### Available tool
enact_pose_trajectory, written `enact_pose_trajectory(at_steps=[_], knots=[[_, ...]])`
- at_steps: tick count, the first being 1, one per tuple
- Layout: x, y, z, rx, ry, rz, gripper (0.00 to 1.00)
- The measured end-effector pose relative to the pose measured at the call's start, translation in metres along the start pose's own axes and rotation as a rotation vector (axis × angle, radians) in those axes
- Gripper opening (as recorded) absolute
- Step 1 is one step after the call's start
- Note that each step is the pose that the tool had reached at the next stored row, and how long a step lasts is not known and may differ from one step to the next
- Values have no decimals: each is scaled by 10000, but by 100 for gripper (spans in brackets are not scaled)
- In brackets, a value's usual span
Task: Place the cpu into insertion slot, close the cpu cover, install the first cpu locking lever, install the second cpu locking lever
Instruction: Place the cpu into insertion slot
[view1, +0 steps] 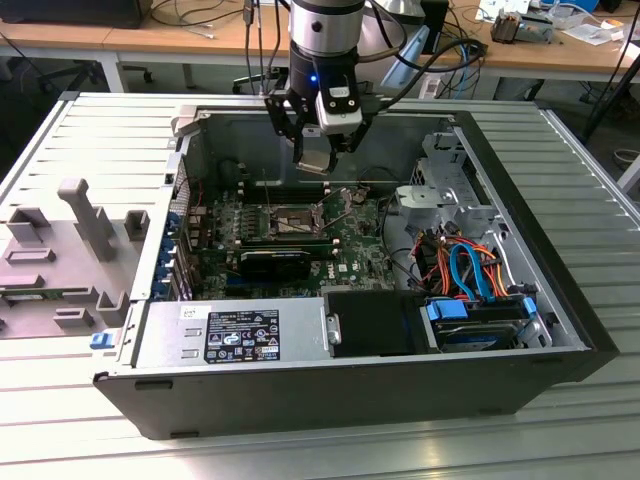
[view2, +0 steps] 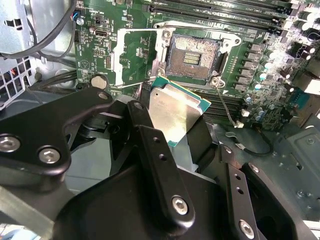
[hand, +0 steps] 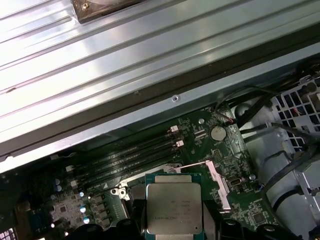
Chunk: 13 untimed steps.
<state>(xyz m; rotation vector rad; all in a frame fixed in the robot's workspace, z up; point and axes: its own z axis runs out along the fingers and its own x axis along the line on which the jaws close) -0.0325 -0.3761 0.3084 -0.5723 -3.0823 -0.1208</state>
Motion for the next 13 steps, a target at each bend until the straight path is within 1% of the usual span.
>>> enact_pose_trajectory(at_steps=[8, 13], knots=[[0, 0, 0, 2, -20, 232, 54], [0, 0, 0, 0, -25, 301, 54]])
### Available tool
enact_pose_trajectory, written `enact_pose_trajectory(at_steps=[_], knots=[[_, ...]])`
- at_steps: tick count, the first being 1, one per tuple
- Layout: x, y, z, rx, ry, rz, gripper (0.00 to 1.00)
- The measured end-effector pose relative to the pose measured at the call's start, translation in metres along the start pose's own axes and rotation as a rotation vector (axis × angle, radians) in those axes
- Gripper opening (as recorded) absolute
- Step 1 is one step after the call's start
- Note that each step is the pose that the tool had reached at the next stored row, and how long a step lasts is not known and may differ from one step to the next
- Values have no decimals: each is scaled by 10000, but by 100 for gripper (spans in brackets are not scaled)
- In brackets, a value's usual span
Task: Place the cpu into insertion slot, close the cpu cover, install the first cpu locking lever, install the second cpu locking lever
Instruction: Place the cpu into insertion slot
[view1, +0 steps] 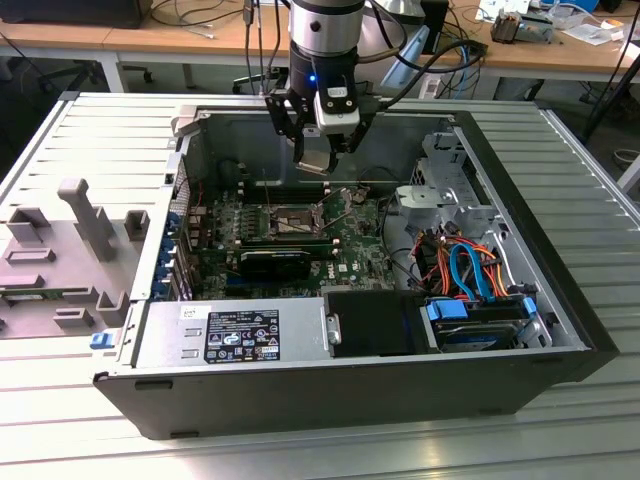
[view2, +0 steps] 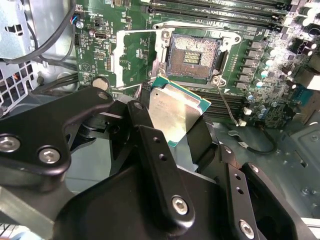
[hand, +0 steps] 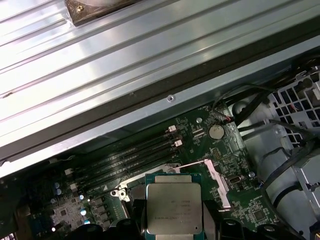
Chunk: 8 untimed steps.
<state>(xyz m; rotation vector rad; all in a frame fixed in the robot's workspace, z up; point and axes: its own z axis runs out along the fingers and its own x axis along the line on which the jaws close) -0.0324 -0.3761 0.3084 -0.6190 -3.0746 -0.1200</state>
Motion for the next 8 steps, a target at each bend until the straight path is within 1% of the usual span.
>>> enact_pose_trajectory(at_steps=[8], knots=[[0, 0, 0, -4, -16, 218, 54]])
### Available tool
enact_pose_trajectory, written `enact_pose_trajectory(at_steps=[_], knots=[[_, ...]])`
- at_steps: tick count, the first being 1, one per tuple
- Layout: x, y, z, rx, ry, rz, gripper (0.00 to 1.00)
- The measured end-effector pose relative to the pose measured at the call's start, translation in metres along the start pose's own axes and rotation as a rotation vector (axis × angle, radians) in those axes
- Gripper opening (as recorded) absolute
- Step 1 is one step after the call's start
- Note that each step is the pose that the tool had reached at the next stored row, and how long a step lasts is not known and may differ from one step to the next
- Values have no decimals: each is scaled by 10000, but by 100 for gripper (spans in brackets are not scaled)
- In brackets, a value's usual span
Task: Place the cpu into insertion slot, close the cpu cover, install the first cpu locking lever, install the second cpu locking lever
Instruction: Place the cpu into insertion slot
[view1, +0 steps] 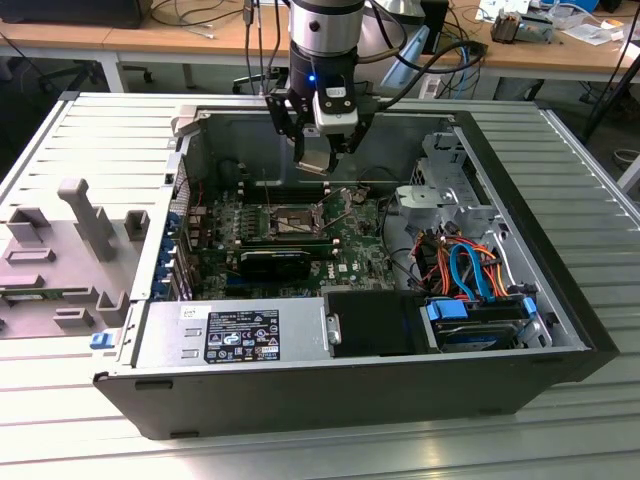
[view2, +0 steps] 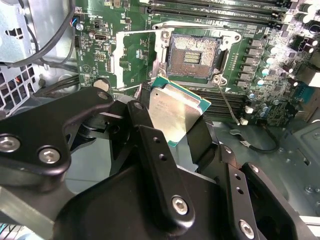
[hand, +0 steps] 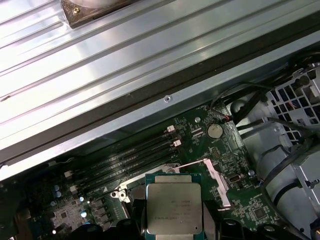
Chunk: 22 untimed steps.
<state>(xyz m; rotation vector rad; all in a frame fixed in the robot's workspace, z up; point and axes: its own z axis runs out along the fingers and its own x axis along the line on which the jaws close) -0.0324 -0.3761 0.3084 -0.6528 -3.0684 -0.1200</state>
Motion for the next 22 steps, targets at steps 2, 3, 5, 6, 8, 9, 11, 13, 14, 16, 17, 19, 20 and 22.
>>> enact_pose_trajectory(at_steps=[2, 3, 5, 6, 8, 9, 11, 13, 14, 16, 17, 19, 20, 22], knots=[[0, 0, 0, -1, -5, 65, 54], [0, 0, 0, -2, -7, 94, 54], [0, 0, 0, -3, -11, 143, 54], [0, 0, 0, -4, -12, 158, 54], [0, 0, 0, -4, -14, 193, 54], [0, 0, 0, -4, -16, 212, 54], [0, 0, 0, -5, -20, 266, 54], [0, 0, 0, -6, -25, 330, 54], [0, 0, 0, -6, -26, 348, 54], [0, 0, 0, -7, -29, 381, 54], [0, 0, 0, -7, -30, 399, 54], [0, 0, 0, -7, -32, 425, 54], [0, 0, 0, -8, -33, 436, 54], [0, 0, 0, -8, -36, 469, 54]])
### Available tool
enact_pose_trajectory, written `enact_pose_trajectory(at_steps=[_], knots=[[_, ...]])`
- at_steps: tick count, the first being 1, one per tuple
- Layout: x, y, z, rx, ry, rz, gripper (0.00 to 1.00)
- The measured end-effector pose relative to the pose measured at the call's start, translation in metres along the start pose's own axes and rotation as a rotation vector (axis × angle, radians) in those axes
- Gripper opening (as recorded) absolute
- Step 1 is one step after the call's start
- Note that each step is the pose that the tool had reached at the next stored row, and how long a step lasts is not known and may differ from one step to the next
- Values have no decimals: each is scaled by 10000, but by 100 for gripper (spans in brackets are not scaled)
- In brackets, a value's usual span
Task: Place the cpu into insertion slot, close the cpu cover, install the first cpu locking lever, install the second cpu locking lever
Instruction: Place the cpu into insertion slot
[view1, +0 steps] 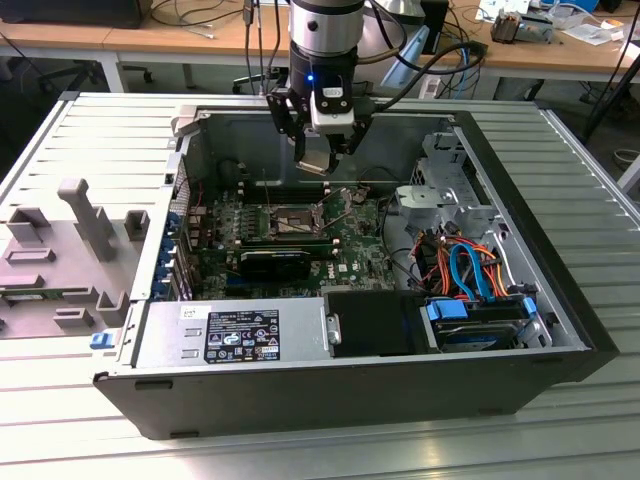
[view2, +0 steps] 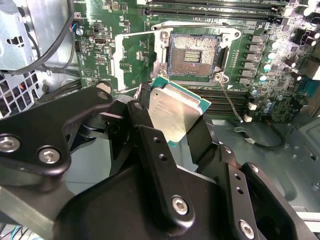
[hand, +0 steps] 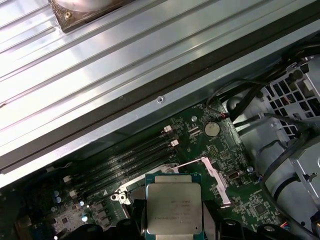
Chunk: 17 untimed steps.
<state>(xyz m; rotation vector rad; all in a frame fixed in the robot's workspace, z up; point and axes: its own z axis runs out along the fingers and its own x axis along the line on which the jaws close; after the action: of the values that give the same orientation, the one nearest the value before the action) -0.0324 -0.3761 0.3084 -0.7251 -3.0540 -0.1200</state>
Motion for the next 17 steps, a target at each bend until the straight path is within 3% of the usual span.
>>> enact_pose_trajectory(at_steps=[17], knots=[[0, 0, 0, -5, -20, 260, 54]])
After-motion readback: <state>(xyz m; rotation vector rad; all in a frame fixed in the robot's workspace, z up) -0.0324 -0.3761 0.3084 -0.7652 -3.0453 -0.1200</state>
